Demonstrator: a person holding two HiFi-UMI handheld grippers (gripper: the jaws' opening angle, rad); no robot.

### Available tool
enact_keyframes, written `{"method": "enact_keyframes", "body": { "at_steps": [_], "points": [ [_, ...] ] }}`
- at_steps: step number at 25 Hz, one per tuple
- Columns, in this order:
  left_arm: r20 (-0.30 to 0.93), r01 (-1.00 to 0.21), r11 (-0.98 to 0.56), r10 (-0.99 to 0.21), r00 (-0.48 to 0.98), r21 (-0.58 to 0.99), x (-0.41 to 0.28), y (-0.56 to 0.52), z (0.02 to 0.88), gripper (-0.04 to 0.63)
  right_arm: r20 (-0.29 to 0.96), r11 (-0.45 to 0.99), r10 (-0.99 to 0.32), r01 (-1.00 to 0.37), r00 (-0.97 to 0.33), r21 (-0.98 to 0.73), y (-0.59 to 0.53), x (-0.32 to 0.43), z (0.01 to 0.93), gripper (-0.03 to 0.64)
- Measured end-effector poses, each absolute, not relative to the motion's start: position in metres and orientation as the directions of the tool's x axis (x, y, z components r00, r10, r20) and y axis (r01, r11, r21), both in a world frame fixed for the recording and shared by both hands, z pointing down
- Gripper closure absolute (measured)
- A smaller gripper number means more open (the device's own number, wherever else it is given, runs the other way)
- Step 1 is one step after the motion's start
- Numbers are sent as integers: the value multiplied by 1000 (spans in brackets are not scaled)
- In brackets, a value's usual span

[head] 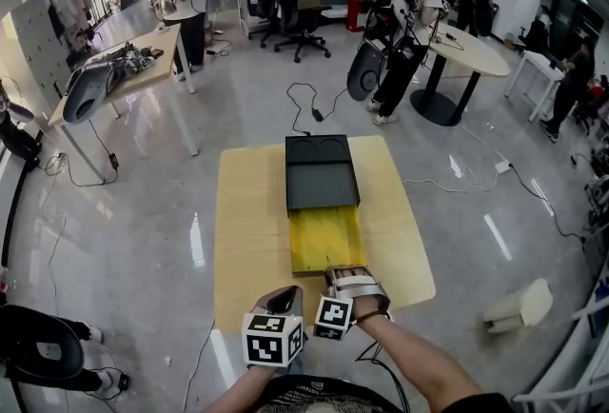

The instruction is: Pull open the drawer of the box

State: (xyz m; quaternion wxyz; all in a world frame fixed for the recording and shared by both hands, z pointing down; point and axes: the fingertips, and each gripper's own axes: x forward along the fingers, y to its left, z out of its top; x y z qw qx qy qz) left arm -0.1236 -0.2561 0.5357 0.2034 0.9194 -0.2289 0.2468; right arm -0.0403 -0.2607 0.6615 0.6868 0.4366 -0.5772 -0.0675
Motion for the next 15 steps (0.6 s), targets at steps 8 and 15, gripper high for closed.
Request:
{"method": "enact_keyframes", "body": {
  "at_steps": [8,15],
  "points": [
    [547,-525,-813,-326,771,254,-117,-223,534,582,738,604,-598,-431,312,671,-230,-39,658,558],
    [550,-532,-809,-335,766,249,-127,-203,526,582,741,621,-590,-406,319,670,-200,-49,655,560]
  ]
}}
